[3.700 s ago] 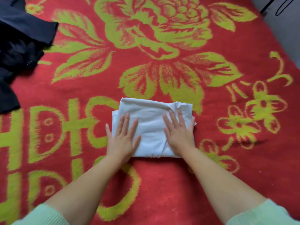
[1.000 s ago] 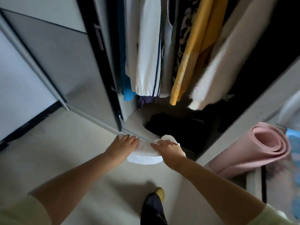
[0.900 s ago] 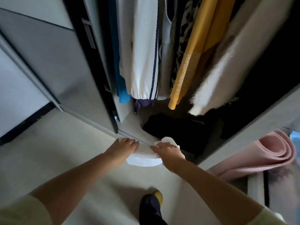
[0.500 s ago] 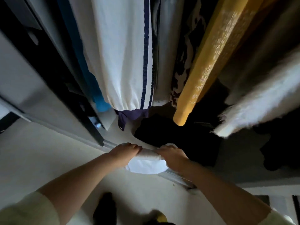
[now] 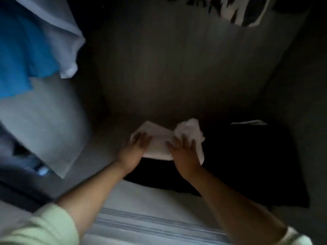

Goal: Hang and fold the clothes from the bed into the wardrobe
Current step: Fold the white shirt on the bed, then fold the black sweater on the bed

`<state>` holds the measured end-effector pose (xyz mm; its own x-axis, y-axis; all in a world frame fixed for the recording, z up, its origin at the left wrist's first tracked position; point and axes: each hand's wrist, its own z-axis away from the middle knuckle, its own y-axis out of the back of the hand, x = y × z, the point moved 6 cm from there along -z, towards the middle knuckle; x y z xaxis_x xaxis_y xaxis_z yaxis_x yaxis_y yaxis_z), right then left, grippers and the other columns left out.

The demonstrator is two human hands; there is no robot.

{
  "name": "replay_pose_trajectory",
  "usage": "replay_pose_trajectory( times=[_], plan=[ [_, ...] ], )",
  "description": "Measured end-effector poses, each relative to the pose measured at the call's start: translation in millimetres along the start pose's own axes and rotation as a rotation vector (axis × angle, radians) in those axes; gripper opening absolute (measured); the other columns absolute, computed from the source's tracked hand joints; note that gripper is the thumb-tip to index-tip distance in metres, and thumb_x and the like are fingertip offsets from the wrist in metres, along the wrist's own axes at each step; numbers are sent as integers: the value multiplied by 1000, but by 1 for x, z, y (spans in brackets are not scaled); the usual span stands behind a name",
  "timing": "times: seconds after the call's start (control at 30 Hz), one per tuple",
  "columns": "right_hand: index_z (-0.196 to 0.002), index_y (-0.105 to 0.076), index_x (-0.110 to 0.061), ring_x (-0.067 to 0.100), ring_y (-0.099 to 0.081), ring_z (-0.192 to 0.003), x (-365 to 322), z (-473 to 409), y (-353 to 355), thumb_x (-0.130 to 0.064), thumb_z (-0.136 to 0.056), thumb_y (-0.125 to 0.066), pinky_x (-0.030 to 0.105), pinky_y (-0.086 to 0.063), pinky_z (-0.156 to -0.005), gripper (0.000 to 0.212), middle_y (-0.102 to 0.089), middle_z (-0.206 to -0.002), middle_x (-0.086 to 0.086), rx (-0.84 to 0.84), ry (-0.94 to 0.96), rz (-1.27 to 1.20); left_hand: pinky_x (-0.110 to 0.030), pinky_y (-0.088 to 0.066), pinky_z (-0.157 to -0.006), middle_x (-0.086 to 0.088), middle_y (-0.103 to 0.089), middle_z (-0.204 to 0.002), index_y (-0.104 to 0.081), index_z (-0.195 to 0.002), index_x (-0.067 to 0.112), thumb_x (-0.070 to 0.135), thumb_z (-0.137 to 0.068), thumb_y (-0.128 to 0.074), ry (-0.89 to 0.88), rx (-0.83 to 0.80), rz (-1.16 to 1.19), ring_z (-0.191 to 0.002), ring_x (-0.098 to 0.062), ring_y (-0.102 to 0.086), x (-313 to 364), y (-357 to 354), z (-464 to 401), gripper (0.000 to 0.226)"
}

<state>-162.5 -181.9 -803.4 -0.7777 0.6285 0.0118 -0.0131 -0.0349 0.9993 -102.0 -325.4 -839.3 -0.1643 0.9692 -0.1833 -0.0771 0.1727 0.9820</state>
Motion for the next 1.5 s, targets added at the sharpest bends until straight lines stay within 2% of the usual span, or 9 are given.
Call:
replay_pose_trajectory(
  times=[0.1,0.17,0.23,0.33,0.57,0.7,0.97,1.2,1.5],
  plan=[
    [-152,0,-31,46,11,-142,12,21,-98,-19,-99,-24,71,3,-105,59,11,-159,9,-275,-118,-37,-66,-50,-65,-16,-59,-128,-46,-137,20,11,-70,-55,58,-155,64,-110,-37,-61,22,-93,4,68],
    [-149,13,-35,43,22,-140,17,23,-119,-12,-98,-35,71,8,-105,74,23,-157,7,-295,-152,-35,-66,-47,-69,-15,-50,-140,-34,-141,23,13,-54,-81,70,-190,117,-124,-37,-51,33,-111,6,99],
    [-148,15,-36,42,24,-140,16,18,-121,-9,-96,-37,71,8,-105,79,25,-156,5,-265,-149,-34,-67,-39,-88,-15,-12,-157,4,-147,29,13,-70,-73,137,-123,205,-141,-36,-12,25,-98,3,110],
    [-148,15,-37,41,25,-140,19,17,-121,-9,-95,-39,70,7,-105,80,26,-156,4,-322,-145,-27,-58,-18,-111,-8,42,-141,44,-131,33,3,-90,-39,77,-194,182,-134,-30,33,26,-99,4,98],
    [-150,10,-35,34,21,-143,12,36,-87,-32,-96,-45,63,8,-111,77,20,-158,5,-498,-152,-126,-55,-7,-115,-3,29,-154,21,-146,34,2,-92,-36,76,-445,248,-143,-24,22,30,-70,28,85],
    [-151,6,-33,26,10,-147,-7,72,-28,-25,-99,-40,57,2,-114,70,9,-160,3,-534,-168,-199,-51,-4,-116,-4,18,-158,15,-150,29,5,-96,-33,-20,-542,187,-146,-22,14,54,2,59,76],
    [-139,-39,-22,35,-51,-119,-3,175,119,-17,-95,-40,35,-42,-91,44,-47,-138,9,-514,-335,-399,-38,-32,-103,-9,-38,-145,-28,-146,16,11,-93,-36,-213,-637,220,-130,-28,-40,109,161,131,54],
    [-124,-53,-16,33,-57,-112,24,250,219,-20,-92,-42,35,-47,-85,34,-58,-128,10,-527,-432,-350,-35,-44,-82,-14,-57,-120,-53,-112,9,12,-90,-38,-342,-586,249,-109,-34,-55,143,284,158,26],
    [-112,-57,-20,33,-61,-101,42,380,365,-32,-91,-43,31,-44,-73,27,-64,-112,9,-326,-847,-429,-37,-49,-88,-7,-58,-125,-56,-123,21,34,-89,-48,-707,-477,173,-115,-29,-55,195,449,194,36]
  ],
)
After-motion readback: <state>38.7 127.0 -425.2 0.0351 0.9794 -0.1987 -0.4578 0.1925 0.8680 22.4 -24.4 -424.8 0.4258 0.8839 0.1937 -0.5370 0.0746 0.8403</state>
